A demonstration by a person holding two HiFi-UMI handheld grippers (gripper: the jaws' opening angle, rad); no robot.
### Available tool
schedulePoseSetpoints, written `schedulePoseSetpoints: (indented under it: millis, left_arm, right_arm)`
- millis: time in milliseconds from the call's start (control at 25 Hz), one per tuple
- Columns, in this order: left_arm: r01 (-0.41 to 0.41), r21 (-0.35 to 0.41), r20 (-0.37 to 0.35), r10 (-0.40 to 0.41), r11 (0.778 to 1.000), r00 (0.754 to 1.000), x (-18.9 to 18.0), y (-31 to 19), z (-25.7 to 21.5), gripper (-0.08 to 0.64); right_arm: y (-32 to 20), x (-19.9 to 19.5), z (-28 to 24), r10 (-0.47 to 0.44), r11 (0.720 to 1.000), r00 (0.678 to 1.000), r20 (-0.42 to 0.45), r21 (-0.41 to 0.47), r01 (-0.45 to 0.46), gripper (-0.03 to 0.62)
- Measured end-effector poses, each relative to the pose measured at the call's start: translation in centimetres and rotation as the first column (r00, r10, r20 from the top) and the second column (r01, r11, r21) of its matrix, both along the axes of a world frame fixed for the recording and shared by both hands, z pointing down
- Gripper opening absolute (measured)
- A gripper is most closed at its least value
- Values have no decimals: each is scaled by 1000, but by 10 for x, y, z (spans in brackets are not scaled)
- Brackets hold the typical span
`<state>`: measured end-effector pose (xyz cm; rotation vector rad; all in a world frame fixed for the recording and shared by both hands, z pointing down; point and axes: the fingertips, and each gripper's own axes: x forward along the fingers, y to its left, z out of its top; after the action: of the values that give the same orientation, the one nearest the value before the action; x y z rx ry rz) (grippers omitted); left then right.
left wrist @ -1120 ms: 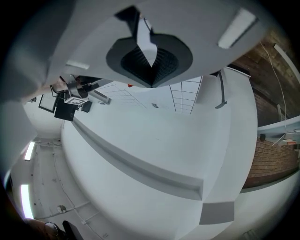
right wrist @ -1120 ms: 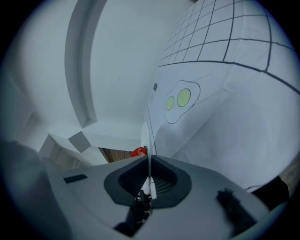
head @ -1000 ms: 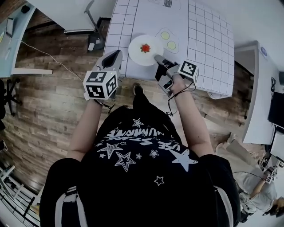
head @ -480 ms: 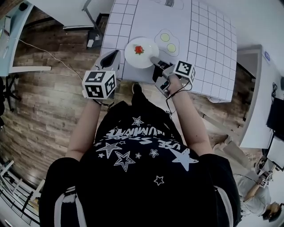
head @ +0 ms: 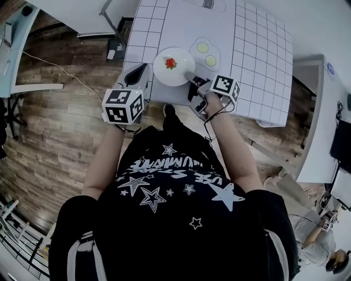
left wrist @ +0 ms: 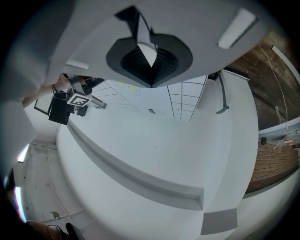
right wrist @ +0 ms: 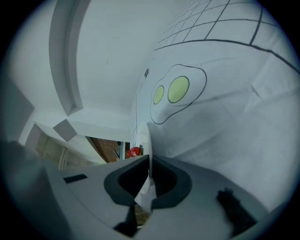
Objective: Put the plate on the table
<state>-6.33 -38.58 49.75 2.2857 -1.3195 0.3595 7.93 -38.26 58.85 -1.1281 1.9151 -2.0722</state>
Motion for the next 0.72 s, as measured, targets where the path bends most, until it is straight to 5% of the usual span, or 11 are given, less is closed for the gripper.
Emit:
schedulePoseSetpoints:
  millis: [360,720]
  left_arm:
    - [-27,7,-2,27,1000,1000,2,-1,-1,9]
    - [-41,20,-1,41,999,999,-1,-2,-4,9]
  right_arm:
    - [-3,1,5,11,1000,992,-128,-22,-14,23]
    - [-5,-1,5,-13,1000,976,-216,-23,9,98]
